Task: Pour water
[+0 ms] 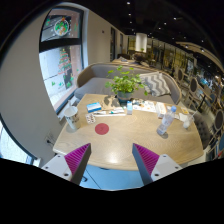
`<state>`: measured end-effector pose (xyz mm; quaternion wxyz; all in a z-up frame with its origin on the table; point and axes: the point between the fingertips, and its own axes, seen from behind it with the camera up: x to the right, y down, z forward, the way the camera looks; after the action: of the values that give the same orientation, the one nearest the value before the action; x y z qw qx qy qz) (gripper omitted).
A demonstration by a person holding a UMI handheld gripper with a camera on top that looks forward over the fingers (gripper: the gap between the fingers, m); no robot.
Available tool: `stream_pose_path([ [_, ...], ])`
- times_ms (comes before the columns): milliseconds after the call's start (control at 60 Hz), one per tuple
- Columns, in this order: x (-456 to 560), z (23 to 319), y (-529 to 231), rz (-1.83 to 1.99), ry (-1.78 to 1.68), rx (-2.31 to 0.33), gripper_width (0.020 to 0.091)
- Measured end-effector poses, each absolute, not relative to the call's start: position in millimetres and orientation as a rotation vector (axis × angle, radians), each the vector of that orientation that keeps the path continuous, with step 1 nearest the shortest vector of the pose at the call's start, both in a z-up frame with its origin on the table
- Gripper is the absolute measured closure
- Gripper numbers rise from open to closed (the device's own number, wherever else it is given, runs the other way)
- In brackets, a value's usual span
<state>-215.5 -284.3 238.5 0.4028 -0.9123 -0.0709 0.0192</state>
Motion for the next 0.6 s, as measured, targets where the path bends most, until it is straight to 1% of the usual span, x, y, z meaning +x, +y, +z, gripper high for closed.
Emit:
stream_pose_path([
  [100, -199.6, 235.4, -287.1, 0.073, -0.159, -2.318, 0.0258],
  [383, -53.0, 179.7, -233.4, 0.050, -0.159, -2.309, 0.0254],
  [600, 56.8, 131.5, -163.1, 0.034, -0.134, -2.262, 0.0253],
])
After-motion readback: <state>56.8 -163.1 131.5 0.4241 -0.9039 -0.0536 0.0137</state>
